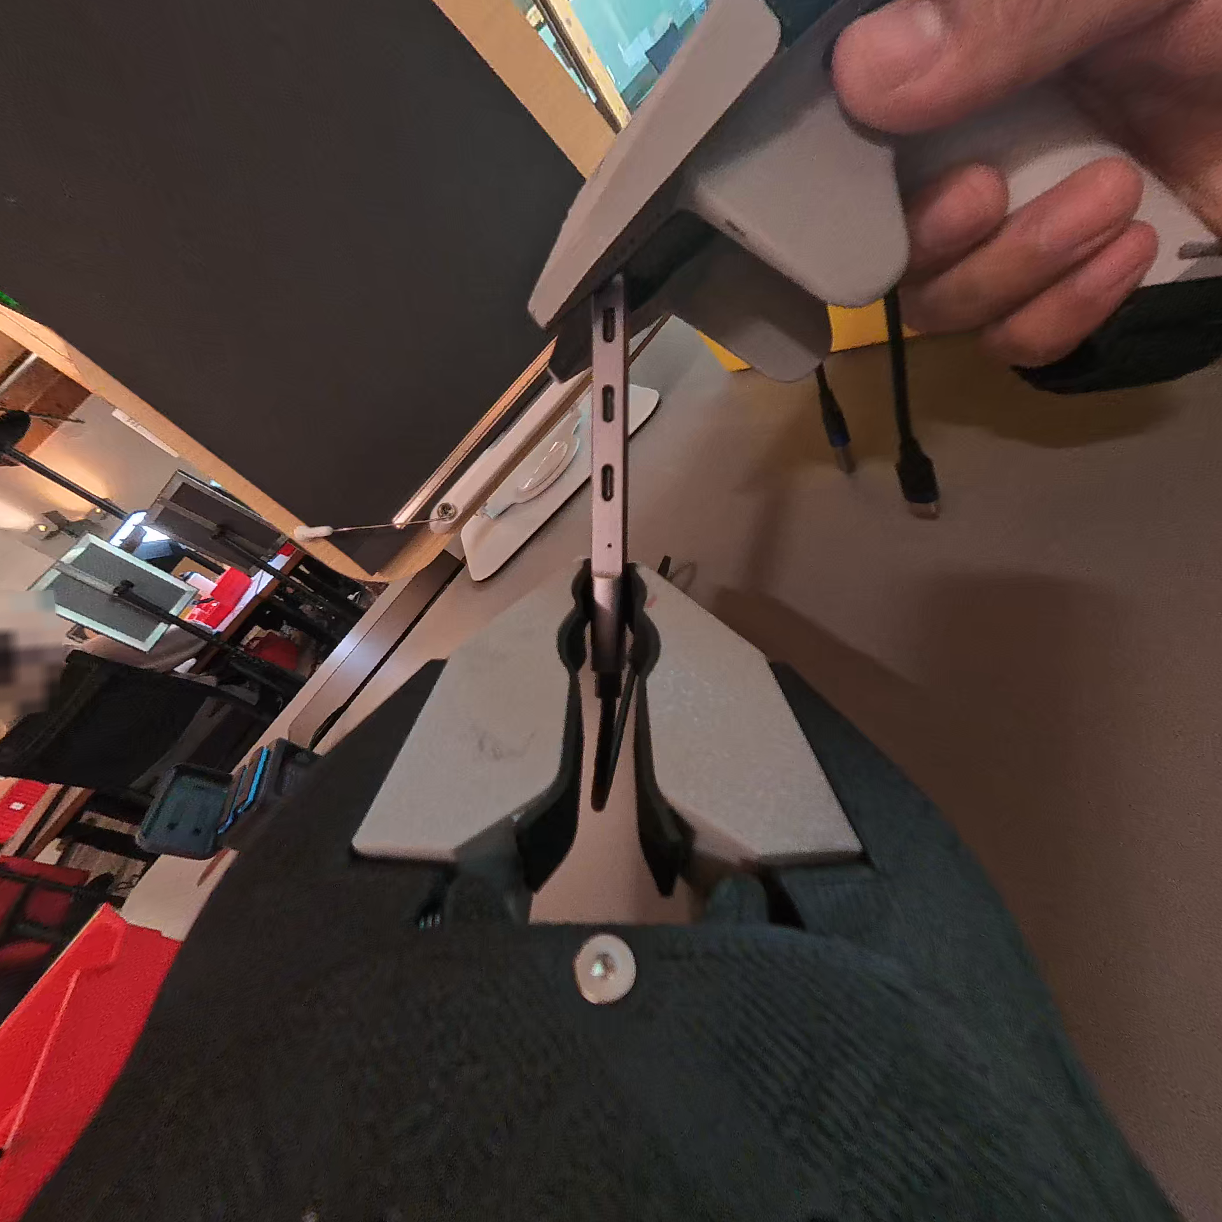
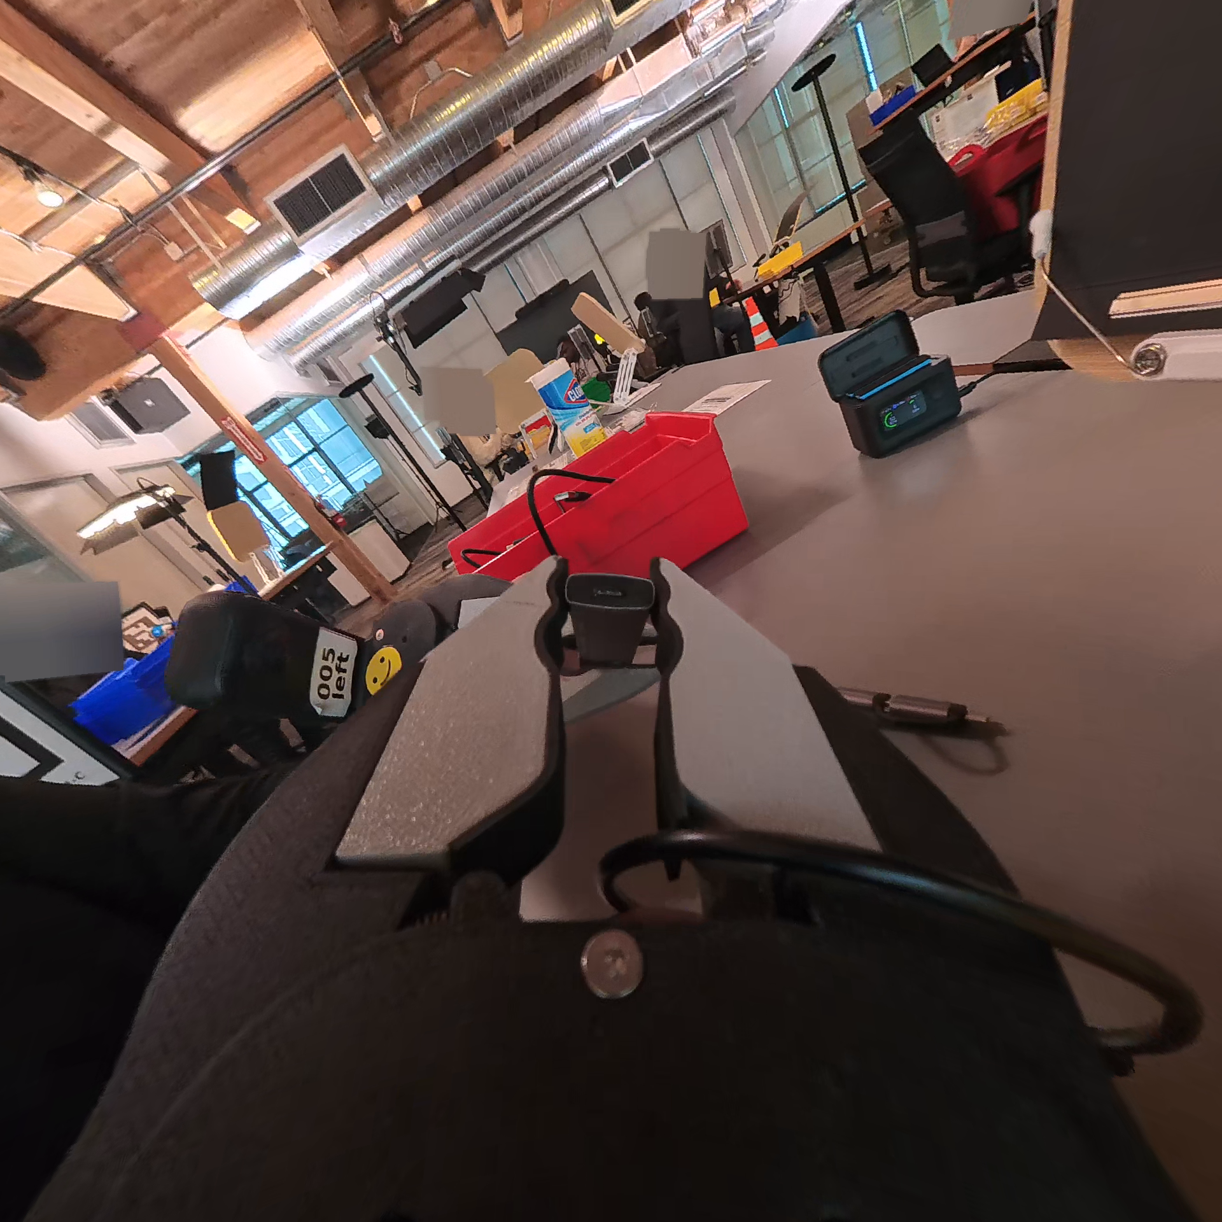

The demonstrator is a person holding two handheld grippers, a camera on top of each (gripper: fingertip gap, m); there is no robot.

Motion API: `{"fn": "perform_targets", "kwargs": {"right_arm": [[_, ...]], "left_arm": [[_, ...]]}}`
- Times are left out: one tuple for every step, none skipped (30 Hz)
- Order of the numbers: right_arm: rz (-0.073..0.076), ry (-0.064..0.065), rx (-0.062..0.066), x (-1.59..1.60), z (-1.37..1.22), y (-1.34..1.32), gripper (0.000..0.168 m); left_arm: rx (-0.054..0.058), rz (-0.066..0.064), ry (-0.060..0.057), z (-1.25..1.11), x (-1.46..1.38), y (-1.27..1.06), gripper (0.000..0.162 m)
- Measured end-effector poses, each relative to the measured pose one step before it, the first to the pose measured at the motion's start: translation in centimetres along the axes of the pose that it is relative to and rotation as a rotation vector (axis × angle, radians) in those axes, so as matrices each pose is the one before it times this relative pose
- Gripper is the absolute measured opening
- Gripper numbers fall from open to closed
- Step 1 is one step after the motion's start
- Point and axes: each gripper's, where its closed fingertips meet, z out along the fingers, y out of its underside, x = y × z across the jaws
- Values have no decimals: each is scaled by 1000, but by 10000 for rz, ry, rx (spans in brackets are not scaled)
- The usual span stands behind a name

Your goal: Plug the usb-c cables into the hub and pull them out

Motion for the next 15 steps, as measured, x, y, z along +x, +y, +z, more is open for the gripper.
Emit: {"fn": "perform_targets", "kwargs": {"right_arm": [[91,-69,82,-57,1,-90,21],[104,-22,18,53,10,9,21],[63,92,-151,228,56,258,21],[-22,192,-209,340,121,329,21],[-71,248,-202,394,112,345,21],[-126,305,-218,451,98,359,22],[-194,235,-264,294,81,404,21],[-209,189,-309,209,94,432,22],[-230,326,-318,406,85,416,27],[-291,451,-317,561,90,442,32],[-329,421,-345,484,113,484,36],[-337,373,-329,390,138,461,39],[-344,354,-251,346,124,371,39],[-330,352,-249,373,116,384,40],[-304,329,-309,379,129,482,40]], "left_arm": [[42,-116,72,-74,-2,-126,6],[4,-181,218,-33,135,-28,6],[-192,-308,315,15,120,272,6],[-292,-307,347,95,133,480,6],[-180,-163,202,120,40,430,7],[-203,58,-137,57,-316,403,6],[-233,223,-449,-29,-706,434,6],[-146,233,-236,-27,-421,384,6],[-96,22,-55,2,-217,344,6],[-166,-157,-98,8,-353,447,6],[-134,-152,-97,3,-383,387,6],[-110,-136,-45,44,-308,367,6],[-144,-140,-11,69,-208,393,6],[-122,-88,101,99,46,321,6],[-78,-28,117,90,191,197,6]]}}
